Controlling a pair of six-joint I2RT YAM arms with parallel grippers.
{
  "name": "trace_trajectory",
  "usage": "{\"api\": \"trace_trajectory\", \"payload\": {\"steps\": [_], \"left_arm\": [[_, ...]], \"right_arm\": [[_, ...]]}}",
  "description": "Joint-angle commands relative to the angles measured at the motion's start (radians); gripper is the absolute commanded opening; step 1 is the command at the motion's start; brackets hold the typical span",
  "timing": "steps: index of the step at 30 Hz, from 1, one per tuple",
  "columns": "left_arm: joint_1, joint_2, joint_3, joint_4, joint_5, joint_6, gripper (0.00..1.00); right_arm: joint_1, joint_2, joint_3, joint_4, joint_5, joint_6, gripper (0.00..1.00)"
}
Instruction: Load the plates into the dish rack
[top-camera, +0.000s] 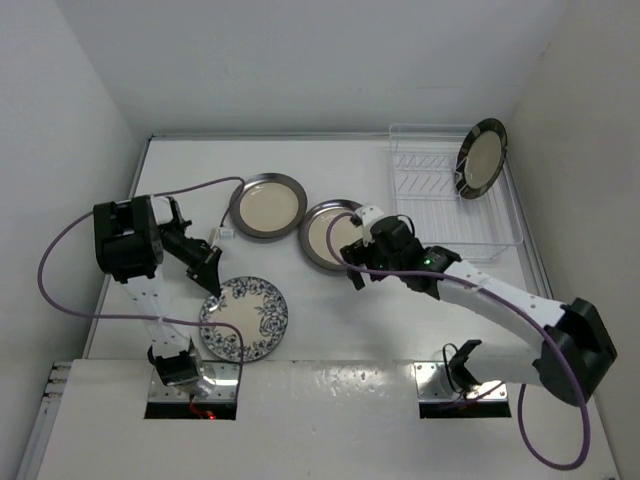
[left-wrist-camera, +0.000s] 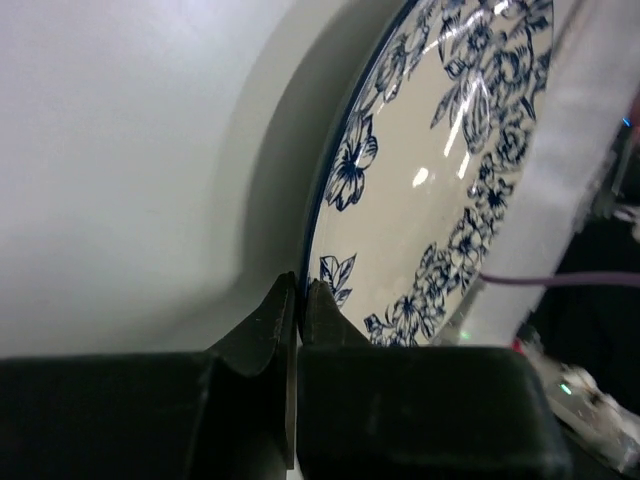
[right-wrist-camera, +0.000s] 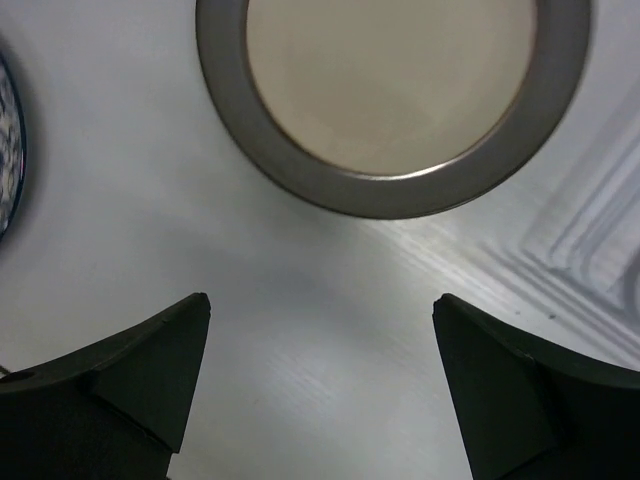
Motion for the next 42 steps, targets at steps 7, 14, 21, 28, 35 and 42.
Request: {"api": "trace_trajectory", "payload": {"steps": [7, 14, 21, 28, 35, 42], "left_arm": [[0.01, -0.27, 0.081, 0.255, 0.268, -0.105, 0.0], [-0.01, -0.317, 0.12, 0.237, 0.365, -0.123, 0.0], [-0.029, -0.313, 0.201, 0.056, 0.487, -0.001, 0.0], [-0.029, -0.293, 0.233, -0.004, 0.556, 0.031, 0.0], [-0.049, -0.311, 0.294, -0.004, 0.625, -0.005, 0.0], [-0.069, -0.293, 0.414, -0.004, 0.684, -0.059, 0.0]], "right_arm": [[0.037, 0.158, -0.034, 0.337, -0.335, 0.133, 0.88], [0.025, 0.365, 0.038, 0.608, -0.479, 0.241, 0.88], [-0.058, 0.518, 0.004, 0.946, -0.58, 0.374, 0.89], [-0.038, 0.629, 0.113, 1.014, -0.638, 0.393, 0.88], [-0.042, 0.707, 0.197, 1.024, -0.658, 0.417, 0.84], [-0.059, 0.644, 0.188, 1.025, -0.666, 0.417, 0.66]]}}
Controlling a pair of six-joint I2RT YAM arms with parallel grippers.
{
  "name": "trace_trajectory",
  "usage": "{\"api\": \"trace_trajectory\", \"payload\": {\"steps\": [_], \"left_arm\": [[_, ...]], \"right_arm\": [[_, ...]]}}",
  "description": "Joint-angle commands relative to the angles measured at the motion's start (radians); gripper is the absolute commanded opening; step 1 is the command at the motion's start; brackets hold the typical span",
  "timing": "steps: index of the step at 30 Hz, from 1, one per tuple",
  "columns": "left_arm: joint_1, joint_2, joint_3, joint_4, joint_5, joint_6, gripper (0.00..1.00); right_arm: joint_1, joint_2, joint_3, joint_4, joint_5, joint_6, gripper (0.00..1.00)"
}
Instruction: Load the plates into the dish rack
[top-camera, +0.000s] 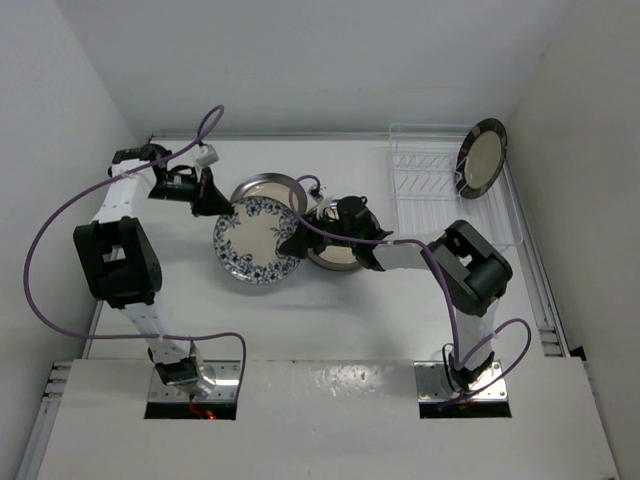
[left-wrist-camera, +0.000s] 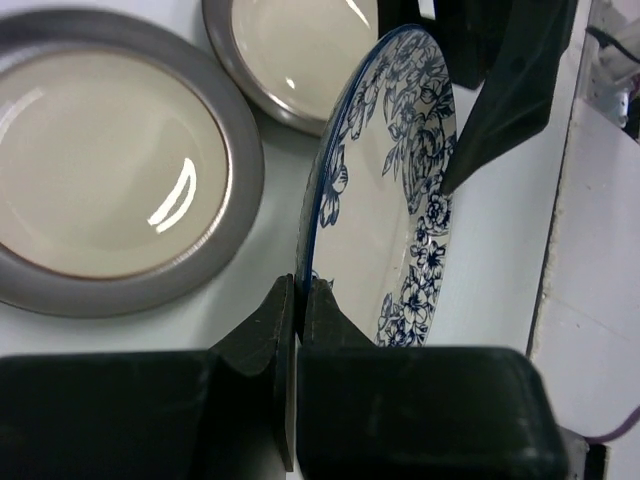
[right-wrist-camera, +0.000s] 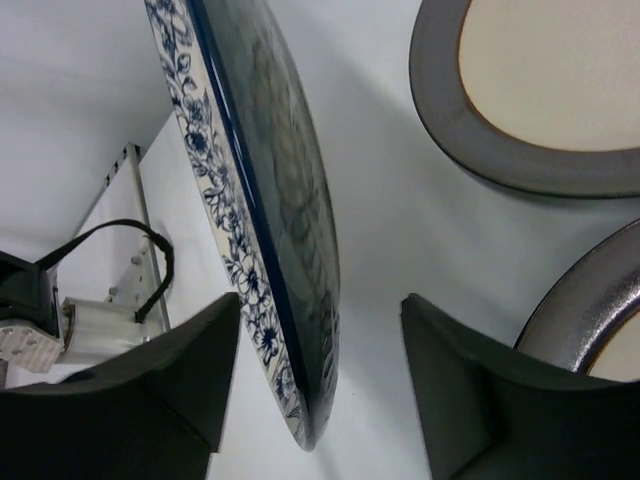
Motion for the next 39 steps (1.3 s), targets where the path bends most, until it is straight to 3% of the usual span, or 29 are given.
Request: {"api": "trace_trajectory", "payload": {"steps": [1, 6, 7, 10, 13, 14, 16, 17, 18, 21, 22, 24, 25, 26, 29, 30, 33, 39], "left_arm": [[-0.014, -0.017, 0.088, -0.054, 0.212, -0.058, 0.0], [-0.023, 0.005, 0.099, -0.054, 0.212, -0.068, 0.0], [-0.034, 0.005, 0.099, -0.054, 0.212, -0.068, 0.0], [-0.045, 0.005, 0.108, -0.054, 0.185, -0.089, 0.0], [-0.045, 0.016, 0.128, -0.043, 0.185, -0.114, 0.13], [-0.045, 0.025, 0.143, -0.043, 0.185, -0.114, 0.28], [-0.045, 0.035, 0.166, -0.043, 0.185, -0.114, 0.47], [-0.045, 0.035, 0.179, -0.043, 0.185, -0.114, 0.78], [-0.045, 0.045, 0.211, -0.031, 0.185, -0.141, 1.0], [-0.045, 0.045, 0.252, 0.089, 0.092, -0.291, 1.0], [-0.045, 0.013, 0.252, 0.256, 0.052, -0.478, 1.0], [-0.034, -0.021, 0.252, 0.424, -0.161, -0.659, 1.0], [-0.034, -0.033, 0.252, 0.51, -0.253, -0.737, 1.0], [-0.034, -0.043, 0.287, 0.532, -0.439, -0.762, 1.0], [-0.034, -0.032, 0.381, 0.543, -0.67, -0.83, 1.0], [-0.034, -0.032, 0.39, 0.543, -0.802, -0.83, 1.0], [-0.066, -0.032, 0.377, 0.543, -1.017, -0.789, 1.0], [-0.155, -0.031, 0.326, 0.552, -1.368, -0.583, 1.0]], "right_arm": [[-0.01, -0.063, 0.029, 0.061, -0.027, -0.003, 0.62], [-0.017, -0.061, 0.047, 0.065, -0.016, 0.037, 0.05], [-0.017, -0.069, 0.041, 0.076, -0.011, 0.042, 0.0], [-0.017, -0.11, 0.018, 0.127, 0.027, 0.056, 0.0], [-0.022, -0.173, 0.003, 0.153, 0.082, 0.054, 0.0], [-0.023, -0.196, 0.001, 0.157, 0.097, 0.053, 0.0], [-0.023, -0.231, 0.001, 0.159, 0.128, 0.052, 0.0], [-0.026, -0.254, 0.006, 0.159, 0.136, 0.046, 0.0], [-0.027, -0.274, 0.006, 0.158, 0.163, 0.046, 0.0], [-0.037, -0.328, 0.017, 0.118, 0.2, 0.034, 0.0], [-0.057, -0.342, 0.018, 0.06, 0.26, 0.022, 0.0], [-0.063, -0.401, 0.036, -0.003, 0.341, -0.024, 0.0], [-0.074, -0.421, 0.044, -0.117, 0.413, -0.079, 0.0], [-0.08, -0.467, 0.073, -0.154, 0.445, -0.152, 0.0], [-0.109, -0.524, 0.122, -0.307, 0.634, -0.306, 0.0], [-0.128, -0.527, 0.156, -0.362, 0.666, -0.349, 0.0], [-0.192, -0.552, 0.227, -0.453, 0.82, -0.461, 0.0], [-0.362, -0.524, 0.372, -0.573, 0.978, -0.637, 0.0]]}}
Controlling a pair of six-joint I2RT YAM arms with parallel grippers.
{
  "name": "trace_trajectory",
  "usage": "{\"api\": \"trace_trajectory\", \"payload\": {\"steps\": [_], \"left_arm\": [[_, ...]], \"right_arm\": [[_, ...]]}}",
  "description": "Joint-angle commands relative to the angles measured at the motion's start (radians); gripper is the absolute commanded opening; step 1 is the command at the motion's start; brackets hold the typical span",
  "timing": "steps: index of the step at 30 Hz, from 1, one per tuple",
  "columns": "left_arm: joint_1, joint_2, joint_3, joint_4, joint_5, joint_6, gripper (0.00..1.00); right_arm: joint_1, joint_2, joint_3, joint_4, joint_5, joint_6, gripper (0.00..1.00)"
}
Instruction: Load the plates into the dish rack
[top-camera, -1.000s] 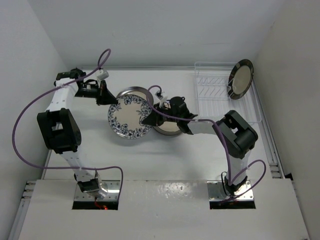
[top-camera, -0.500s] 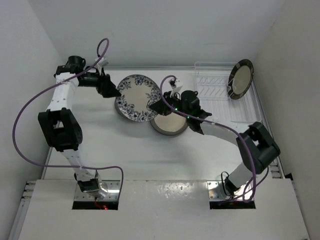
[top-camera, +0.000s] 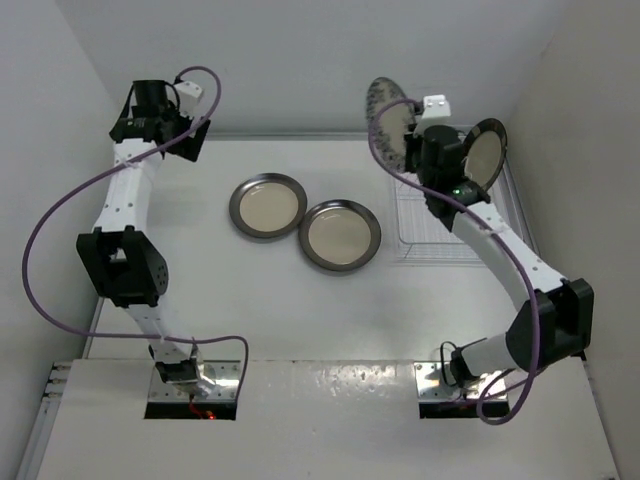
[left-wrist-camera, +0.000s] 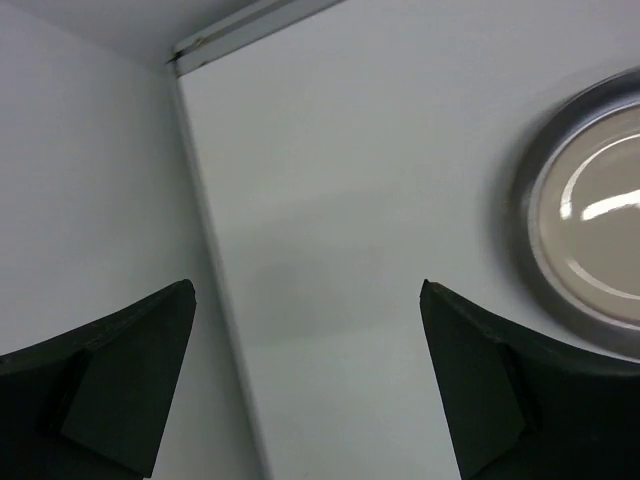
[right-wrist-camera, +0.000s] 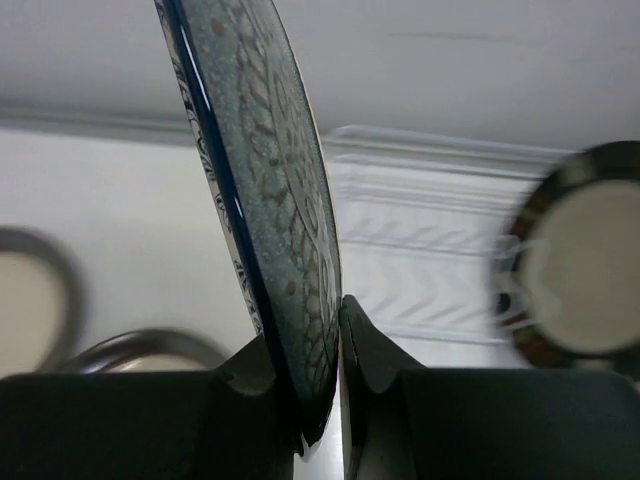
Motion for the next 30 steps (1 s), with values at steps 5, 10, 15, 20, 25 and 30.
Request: {"api": "trace_trajectory", "payload": {"steps": [5, 10, 15, 20, 25, 30], "left_arm": [[-0.085, 0.061, 0.162, 0.035, -0.406, 0.086, 1.0], [-0.073, 0.078, 0.2, 0.044, -0.254, 0.007, 0.98], [-0.093, 0.078, 0.008, 0.044, -0.096, -0.102, 0.98], [-0.102, 0.088, -0.106, 0.044, -0.047, -0.146, 0.98], [-0.102, 0.088, -0.158, 0.044, -0.047, -0.146, 0.98], [-0.102, 0.107, -0.169, 0.044, -0.013, -0.146, 0.98]], "right_arm": [[-0.233, 0.025, 0.176, 0.023, 0.151, -0.225, 0.0], [-0.362, 0.09, 0.198, 0.005, 0.136, -0.25, 0.0], [-0.438, 0.135, 0.184, -0.014, 0.107, -0.211, 0.0], [-0.475, 0.149, 0.126, 0.036, 0.05, -0.159, 0.0], [-0.492, 0.192, 0.124, 0.032, 0.053, -0.112, 0.0], [-0.494, 0.241, 0.09, 0.066, 0.059, -0.017, 0.0]]}}
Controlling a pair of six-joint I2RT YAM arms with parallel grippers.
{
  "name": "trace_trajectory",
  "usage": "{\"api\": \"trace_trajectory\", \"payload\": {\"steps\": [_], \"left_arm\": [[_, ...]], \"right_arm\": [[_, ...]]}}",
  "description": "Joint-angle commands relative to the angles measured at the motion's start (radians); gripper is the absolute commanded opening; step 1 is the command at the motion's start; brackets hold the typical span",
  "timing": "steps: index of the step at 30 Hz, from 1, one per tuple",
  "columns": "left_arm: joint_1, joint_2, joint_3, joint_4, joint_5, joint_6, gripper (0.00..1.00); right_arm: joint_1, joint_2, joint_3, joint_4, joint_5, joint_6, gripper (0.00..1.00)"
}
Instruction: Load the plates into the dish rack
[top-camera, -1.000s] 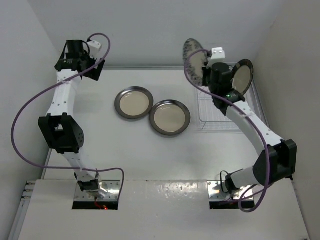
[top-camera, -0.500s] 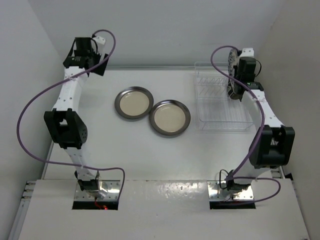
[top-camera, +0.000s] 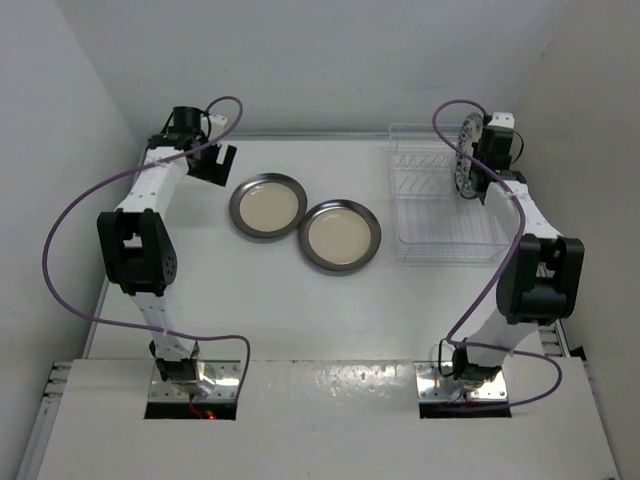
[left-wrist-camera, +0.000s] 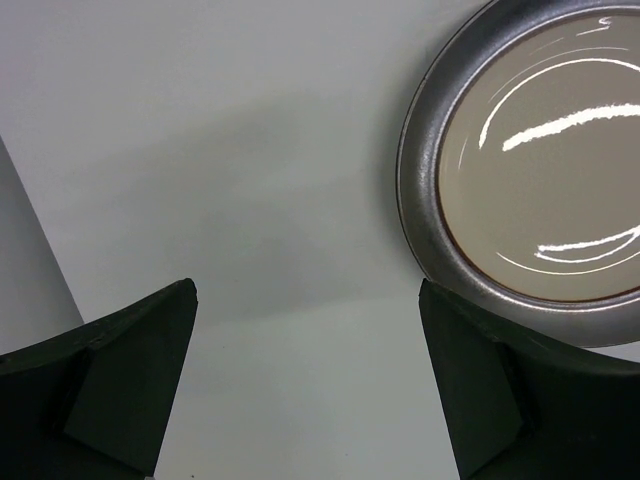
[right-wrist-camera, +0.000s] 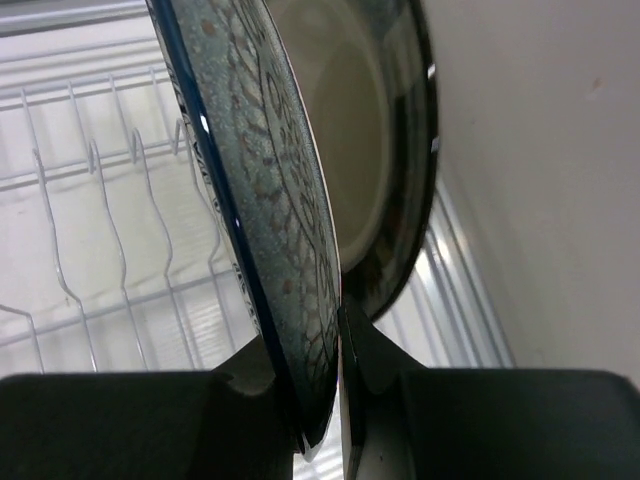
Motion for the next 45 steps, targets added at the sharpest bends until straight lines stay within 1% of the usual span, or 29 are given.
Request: {"api": "trace_trajectory", "payload": {"steps": [1, 3, 8, 13, 14, 15, 16, 19, 22, 23, 25, 26, 28, 29, 30, 31, 33, 34, 35, 38, 39, 40, 41, 42, 43, 45], "left_arm": [[-0.003, 0.017, -0.014, 0.023, 0.046, -0.018, 0.98], [-0.003, 0.028, -0.014, 0.023, 0.057, -0.018, 0.98], [-0.003, 0.076, -0.051, 0.023, 0.104, -0.018, 0.98], [-0.003, 0.138, -0.08, 0.071, 0.115, -0.041, 0.98], [-0.003, 0.147, -0.08, 0.071, 0.115, -0.05, 0.98], [-0.003, 0.147, -0.08, 0.071, 0.132, -0.05, 0.98], [-0.003, 0.161, -0.08, 0.071, 0.141, -0.05, 0.98], [0.007, 0.19, -0.08, 0.071, 0.187, -0.06, 0.98], [0.017, 0.218, -0.07, 0.071, 0.225, -0.07, 0.98], [0.017, 0.218, -0.059, 0.081, 0.236, -0.079, 0.98], [0.032, 0.244, -0.039, 0.081, 0.296, -0.093, 0.97], [0.046, 0.27, -0.03, 0.081, 0.319, -0.124, 0.97], [0.055, 0.293, -0.014, 0.081, 0.355, -0.133, 0.92], [0.055, 0.311, -0.014, 0.081, 0.365, -0.142, 0.87], [0.055, 0.311, -0.014, 0.09, 0.377, -0.142, 0.85], [0.066, 0.323, -0.014, 0.09, 0.421, -0.153, 0.79], [0.075, 0.337, -0.014, 0.09, 0.471, -0.164, 0.77], [0.075, 0.348, -0.005, 0.09, 0.504, -0.176, 0.74], [0.075, 0.348, -0.005, 0.09, 0.514, -0.176, 0.68], [0.075, 0.383, 0.015, 0.09, 0.526, -0.21, 0.61], [0.075, 0.392, 0.027, 0.09, 0.537, -0.21, 0.6], [0.086, 0.402, 0.027, 0.09, 0.561, -0.219, 0.6], [0.086, 0.402, 0.027, 0.09, 0.614, -0.231, 0.6], [0.086, 0.417, 0.027, 0.09, 0.636, -0.231, 0.6], [0.086, 0.426, 0.027, 0.09, 0.65, -0.241, 0.6], [0.086, 0.417, 0.018, 0.09, 0.659, -0.227, 0.6]], "right_arm": [[-0.003, 0.005, 0.007, 0.2, 0.0, 0.114, 0.0], [-0.003, 0.026, 0.01, 0.198, 0.004, 0.143, 0.0], [-0.005, 0.04, 0.004, 0.209, -0.008, 0.143, 0.0], [-0.011, 0.051, 0.0, 0.201, -0.032, 0.157, 0.0], [-0.012, 0.048, -0.003, 0.194, -0.032, 0.159, 0.03], [-0.011, 0.046, -0.004, 0.188, -0.032, 0.159, 0.07], [-0.011, 0.043, 0.0, 0.166, -0.032, 0.162, 0.24], [-0.009, 0.031, 0.012, 0.125, -0.023, 0.172, 0.61], [-0.011, 0.01, 0.02, 0.091, -0.034, 0.182, 0.71], [-0.011, 0.002, 0.021, 0.079, -0.043, 0.183, 0.78], [-0.011, -0.017, 0.024, 0.06, -0.048, 0.201, 0.85], [-0.011, -0.029, 0.024, 0.043, -0.049, 0.205, 0.88], [-0.008, -0.046, 0.023, 0.026, -0.045, 0.211, 0.89], [-0.009, -0.058, 0.018, 0.022, -0.037, 0.214, 0.89], [-0.006, -0.064, 0.013, 0.017, -0.032, 0.209, 0.91], [-0.005, -0.084, 0.003, 0.014, -0.026, 0.209, 0.92], [-0.003, -0.095, -0.002, -0.006, -0.014, 0.208, 0.92], [-0.002, -0.121, -0.007, -0.01, -0.019, 0.206, 0.92], [0.002, -0.13, -0.013, -0.013, -0.019, 0.203, 0.92], [0.02, -0.185, -0.045, -0.013, -0.014, 0.171, 0.93], [0.026, -0.195, -0.062, -0.01, -0.011, 0.154, 0.93], [0.04, -0.239, -0.072, 0.003, -0.003, 0.151, 0.93], [0.046, -0.251, -0.098, 0.01, -0.002, 0.146, 0.93], [0.051, -0.265, -0.123, 0.016, 0.001, 0.142, 0.93], [0.061, -0.314, -0.135, 0.032, 0.007, 0.143, 0.93], [0.063, -0.343, -0.187, 0.052, 0.011, 0.139, 0.93]]}}
